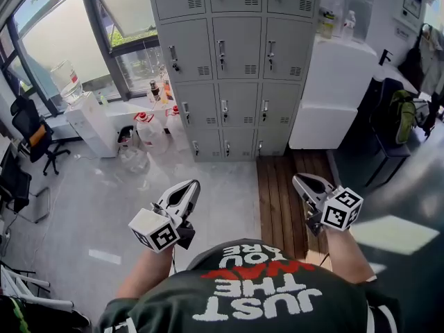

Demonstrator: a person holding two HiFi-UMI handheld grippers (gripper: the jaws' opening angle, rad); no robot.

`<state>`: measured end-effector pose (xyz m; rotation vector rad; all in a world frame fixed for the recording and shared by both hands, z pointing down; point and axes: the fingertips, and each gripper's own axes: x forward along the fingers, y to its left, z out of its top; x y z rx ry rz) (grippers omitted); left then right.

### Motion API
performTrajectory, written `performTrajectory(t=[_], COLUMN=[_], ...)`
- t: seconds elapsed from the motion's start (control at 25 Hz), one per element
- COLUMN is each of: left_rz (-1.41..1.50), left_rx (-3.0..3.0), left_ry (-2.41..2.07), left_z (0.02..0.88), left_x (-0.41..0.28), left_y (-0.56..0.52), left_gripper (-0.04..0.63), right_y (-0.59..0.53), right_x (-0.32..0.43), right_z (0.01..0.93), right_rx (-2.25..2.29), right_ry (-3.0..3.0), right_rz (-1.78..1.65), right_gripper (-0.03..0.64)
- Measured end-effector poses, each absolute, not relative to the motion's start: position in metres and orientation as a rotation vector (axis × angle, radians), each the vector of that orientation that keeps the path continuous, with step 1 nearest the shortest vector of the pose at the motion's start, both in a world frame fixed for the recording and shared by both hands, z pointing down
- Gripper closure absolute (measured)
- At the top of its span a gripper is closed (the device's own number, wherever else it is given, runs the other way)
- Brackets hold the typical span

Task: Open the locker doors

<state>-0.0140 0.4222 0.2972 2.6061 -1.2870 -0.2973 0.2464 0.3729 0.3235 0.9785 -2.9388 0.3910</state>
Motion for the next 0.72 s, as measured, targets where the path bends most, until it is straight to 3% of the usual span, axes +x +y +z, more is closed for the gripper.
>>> performTrajectory(t=[0.32, 0.72], left_rz=[-0.262, -0.31], left_rx=[2.571, 2.594], left_ry=[-1.317, -1.26], left_z=[0.314, 0.34], left_x=[-0.027, -0.175], left_y=[0.389, 0.228], left_gripper=[0.598, 0.598], right_y=[0.33, 0.174], right_x=[0.226, 0.069], right_z=[0.352, 0.372], right_rx=[0.905, 0.908], right_ry=[-2.929, -2.893], right_rz=[0.456, 0.417], right_gripper=[0.583, 0.583])
